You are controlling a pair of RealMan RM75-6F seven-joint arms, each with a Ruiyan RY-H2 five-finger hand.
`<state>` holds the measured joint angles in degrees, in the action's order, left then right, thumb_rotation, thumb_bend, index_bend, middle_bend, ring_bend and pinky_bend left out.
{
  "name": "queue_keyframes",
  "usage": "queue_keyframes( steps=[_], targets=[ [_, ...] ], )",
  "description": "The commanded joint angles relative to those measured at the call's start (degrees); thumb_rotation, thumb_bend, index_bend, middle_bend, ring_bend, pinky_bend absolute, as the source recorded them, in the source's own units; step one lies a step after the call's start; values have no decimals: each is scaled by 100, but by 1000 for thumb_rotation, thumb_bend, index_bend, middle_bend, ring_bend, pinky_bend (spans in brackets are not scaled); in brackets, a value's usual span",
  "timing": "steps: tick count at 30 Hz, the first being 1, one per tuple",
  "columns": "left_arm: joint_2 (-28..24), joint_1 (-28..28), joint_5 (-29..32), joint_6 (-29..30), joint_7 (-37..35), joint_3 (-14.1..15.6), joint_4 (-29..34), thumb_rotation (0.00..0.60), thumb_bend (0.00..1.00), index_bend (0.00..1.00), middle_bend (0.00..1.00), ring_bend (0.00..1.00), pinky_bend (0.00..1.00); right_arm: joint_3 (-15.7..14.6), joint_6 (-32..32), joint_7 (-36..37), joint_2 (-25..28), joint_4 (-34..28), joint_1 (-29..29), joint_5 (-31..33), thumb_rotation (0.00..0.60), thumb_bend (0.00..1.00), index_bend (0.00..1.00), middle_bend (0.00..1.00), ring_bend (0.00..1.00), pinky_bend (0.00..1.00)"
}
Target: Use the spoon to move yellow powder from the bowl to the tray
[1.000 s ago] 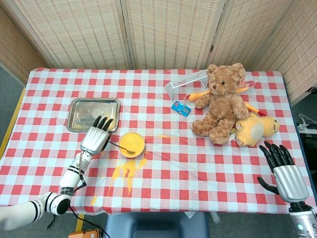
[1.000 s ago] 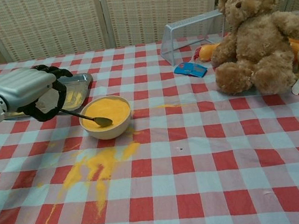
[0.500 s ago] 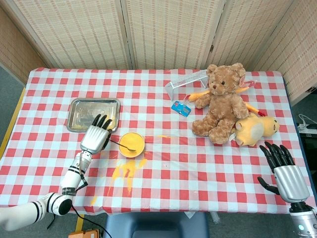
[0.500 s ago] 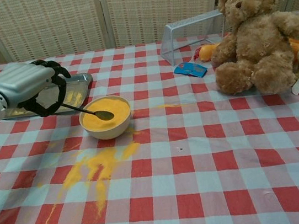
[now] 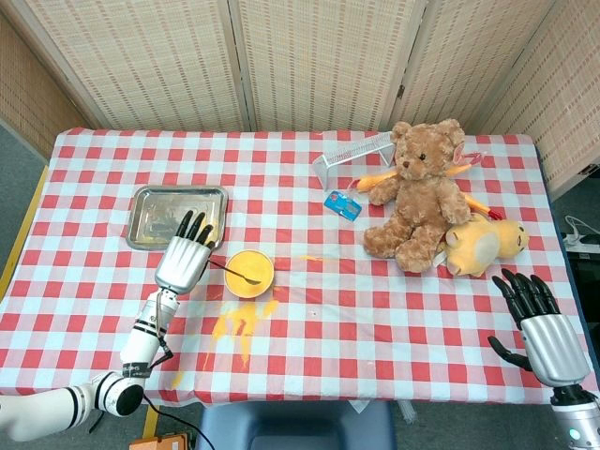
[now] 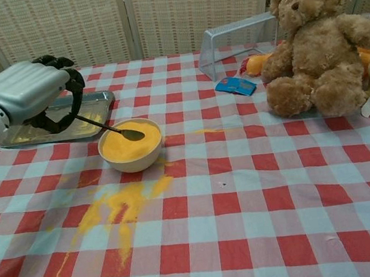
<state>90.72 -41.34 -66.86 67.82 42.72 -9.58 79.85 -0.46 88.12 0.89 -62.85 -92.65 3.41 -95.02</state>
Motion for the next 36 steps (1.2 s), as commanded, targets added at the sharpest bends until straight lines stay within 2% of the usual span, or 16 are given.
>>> queue_keyframes(
  steps=[1,5,11,20,24,31,36],
  targets=[
    [194,-35,130,371,922,-41,198,600,824,812,219,13,37,-18,51,63,35,0,-23,-46,600,148,0,0,0,0],
    [313,-93,211,616,1580,-101,496,600,833,813,228,18,36,-35,143,182,91,2,-54,-114,600,148,0,0,0,0],
    [410,-93,276,993,2670,21,853,600,837,816,272,71,36,-57,280,355,166,15,-102,-210,600,149,0,0,0,0],
    [759,-126,333,1452,3881,99,643,600,834,824,291,91,31,-89,444,482,218,44,-165,-339,600,148,0,0,0,0],
    [869,-116,429,1550,4175,89,555,600,830,825,304,104,32,-82,461,501,225,51,-172,-339,600,148,0,0,0,0],
    [842,-114,704,1415,4279,37,705,600,821,826,318,117,25,-59,451,463,193,65,-159,-338,600,148,0,0,0,0],
    [884,-182,1120,1303,4491,-116,614,600,815,828,322,126,21,-45,462,451,186,71,-171,-314,600,148,0,0,0,0]
  ],
)
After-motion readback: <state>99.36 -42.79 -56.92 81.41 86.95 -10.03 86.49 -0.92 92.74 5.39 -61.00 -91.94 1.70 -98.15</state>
